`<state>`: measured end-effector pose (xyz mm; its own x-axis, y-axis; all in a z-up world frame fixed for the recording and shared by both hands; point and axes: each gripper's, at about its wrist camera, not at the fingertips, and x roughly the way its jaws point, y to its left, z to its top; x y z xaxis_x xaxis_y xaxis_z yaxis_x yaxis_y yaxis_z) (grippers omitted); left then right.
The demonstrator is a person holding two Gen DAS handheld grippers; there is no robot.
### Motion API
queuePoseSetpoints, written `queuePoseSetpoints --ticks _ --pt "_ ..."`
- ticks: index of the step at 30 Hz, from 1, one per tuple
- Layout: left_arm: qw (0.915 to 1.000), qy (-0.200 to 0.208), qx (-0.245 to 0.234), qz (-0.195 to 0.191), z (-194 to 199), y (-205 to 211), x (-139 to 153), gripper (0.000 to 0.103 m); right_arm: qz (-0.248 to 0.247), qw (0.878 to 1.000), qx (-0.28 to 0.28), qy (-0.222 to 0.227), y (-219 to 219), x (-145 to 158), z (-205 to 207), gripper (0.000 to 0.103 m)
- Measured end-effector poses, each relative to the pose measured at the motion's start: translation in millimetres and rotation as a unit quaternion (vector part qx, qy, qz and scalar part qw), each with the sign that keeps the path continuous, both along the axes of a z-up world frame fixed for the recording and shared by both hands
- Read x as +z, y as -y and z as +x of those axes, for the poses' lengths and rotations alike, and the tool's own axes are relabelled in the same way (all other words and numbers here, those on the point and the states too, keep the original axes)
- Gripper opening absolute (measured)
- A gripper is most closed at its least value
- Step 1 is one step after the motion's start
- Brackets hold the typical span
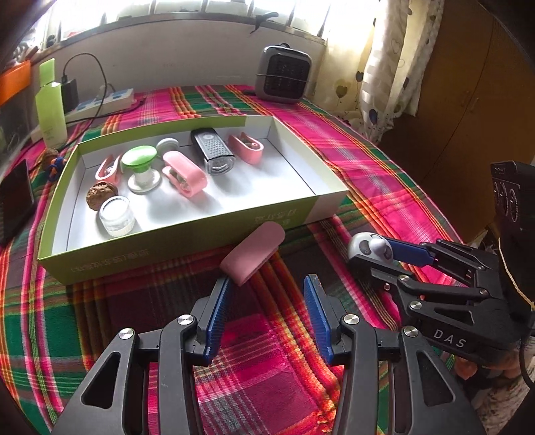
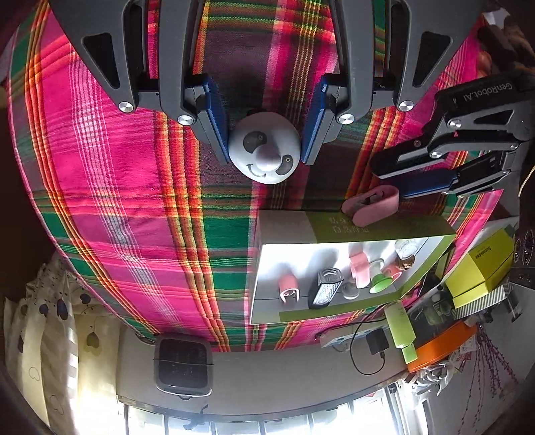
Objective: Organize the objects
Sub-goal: 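Close the right gripper on the white panda ball while the left grasps the pink case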
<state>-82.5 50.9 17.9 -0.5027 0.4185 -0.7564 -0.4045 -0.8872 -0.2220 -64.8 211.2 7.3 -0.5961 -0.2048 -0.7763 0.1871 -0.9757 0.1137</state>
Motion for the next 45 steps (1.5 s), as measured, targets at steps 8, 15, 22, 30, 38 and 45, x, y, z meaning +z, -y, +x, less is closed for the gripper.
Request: queuePoseSetpoints --ticks 8,15,22,30,38,45 --pt "0.9996 -0.005 -0.024 0.015 8.5 -7.4 4.0 0.044 -0.004 1.000 0.001 -0.002 -0.7 0.1 0.8 0.044" --pt "0.9990 -0.036 -0.006 -0.024 3.7 -7.9 9.7 0.044 -0.003 1.000 0.003 -0.003 0.5 0.3 0.8 0.044" --pt "0.9988 -0.023 -0.009 -0.043 -9.4 -14.4 -0.3 0.044 0.001 1.000 0.009 -0.003 0.7 0.1 0.8 0.044" --pt "0.9982 -0.027 -0.011 -0.052 -15.8 -22.8 -1.9 0.044 0.009 1.000 0.013 -0.004 1.0 -0.2 -0.1 0.044" --pt "0.9979 -0.030 0.004 -0.058 -17.9 -26.7 -1.9 0.040 0.023 1.000 0.014 -0.005 1.9 -0.4 -1.2 0.044" --pt "0.9972 -0.030 0.018 -0.066 -18.9 -24.3 -1.8 0.027 0.025 1.000 0.014 -0.006 0.5 -0.5 -0.3 0.044"
